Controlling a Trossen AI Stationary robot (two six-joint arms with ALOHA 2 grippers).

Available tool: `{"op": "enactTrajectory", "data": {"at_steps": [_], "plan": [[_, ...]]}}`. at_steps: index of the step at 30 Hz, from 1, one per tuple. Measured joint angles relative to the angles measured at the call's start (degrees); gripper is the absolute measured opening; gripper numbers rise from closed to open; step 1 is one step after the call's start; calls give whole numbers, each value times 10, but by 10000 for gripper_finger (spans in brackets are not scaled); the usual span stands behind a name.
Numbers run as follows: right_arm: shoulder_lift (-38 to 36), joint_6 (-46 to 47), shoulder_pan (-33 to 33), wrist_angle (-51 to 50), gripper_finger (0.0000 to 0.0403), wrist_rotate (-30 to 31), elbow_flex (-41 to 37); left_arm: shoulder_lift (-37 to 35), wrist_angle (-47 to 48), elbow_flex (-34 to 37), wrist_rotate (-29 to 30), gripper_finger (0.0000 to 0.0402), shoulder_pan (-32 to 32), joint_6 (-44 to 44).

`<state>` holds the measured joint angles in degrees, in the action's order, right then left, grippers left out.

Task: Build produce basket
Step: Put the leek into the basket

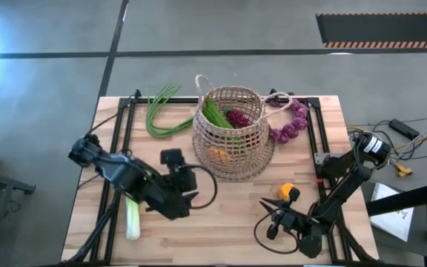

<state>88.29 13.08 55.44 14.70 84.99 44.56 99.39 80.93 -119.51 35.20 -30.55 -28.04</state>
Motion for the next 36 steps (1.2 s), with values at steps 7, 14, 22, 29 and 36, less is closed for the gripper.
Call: {"op": "enactTrajectory", "data": {"at_steps": [7,14,22,29,36], "plan": [[0,41,0,-41,43,-2,-2,-18,69,205,-105,338,-19,-314],[0,101,0,-90,43,-14,-7,-53,18,441,-309,338,-40,-533],[0,99,0,-89,43,-14,-9,-145,-81,606,-370,338,-88,-732],[0,100,0,-89,43,-14,-9,-189,-103,676,-371,338,-105,-858],[0,104,0,-89,43,-14,-9,-172,-169,729,-388,338,-104,-872]]}}
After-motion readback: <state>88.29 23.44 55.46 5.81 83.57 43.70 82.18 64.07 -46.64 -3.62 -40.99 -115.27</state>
